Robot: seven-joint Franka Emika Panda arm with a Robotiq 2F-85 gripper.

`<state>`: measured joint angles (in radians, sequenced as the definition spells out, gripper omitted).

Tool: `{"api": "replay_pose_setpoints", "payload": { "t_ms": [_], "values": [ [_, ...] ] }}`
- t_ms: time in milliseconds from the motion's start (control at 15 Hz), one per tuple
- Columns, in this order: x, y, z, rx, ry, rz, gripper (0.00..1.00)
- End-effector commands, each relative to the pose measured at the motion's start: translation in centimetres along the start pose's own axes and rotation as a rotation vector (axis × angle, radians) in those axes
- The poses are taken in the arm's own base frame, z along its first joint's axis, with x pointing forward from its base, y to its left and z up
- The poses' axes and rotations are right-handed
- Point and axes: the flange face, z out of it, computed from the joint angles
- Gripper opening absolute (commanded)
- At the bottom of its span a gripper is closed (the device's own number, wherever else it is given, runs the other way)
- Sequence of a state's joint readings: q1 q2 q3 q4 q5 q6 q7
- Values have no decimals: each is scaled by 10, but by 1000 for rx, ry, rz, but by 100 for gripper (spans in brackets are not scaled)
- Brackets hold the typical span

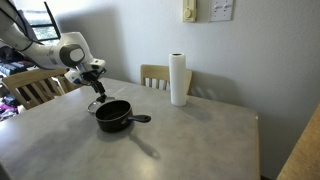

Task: Get the lid from the table and place it on the black pot

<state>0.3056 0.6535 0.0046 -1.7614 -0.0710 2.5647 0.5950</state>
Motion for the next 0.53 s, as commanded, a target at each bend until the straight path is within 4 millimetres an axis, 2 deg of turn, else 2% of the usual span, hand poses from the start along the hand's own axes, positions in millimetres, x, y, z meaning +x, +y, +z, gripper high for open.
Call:
{"api": "replay_pose_setpoints", "payload": {
  "t_ms": [0, 333, 400, 467],
  "values": [
    [2, -8, 16, -29, -25, -45, 100],
    [-1, -5, 26, -47, -39, -54, 100],
    [-1, -3, 26, -51, -46, -57, 94],
    [-1, -2, 27, -49, -47, -56, 73]
  ]
}}
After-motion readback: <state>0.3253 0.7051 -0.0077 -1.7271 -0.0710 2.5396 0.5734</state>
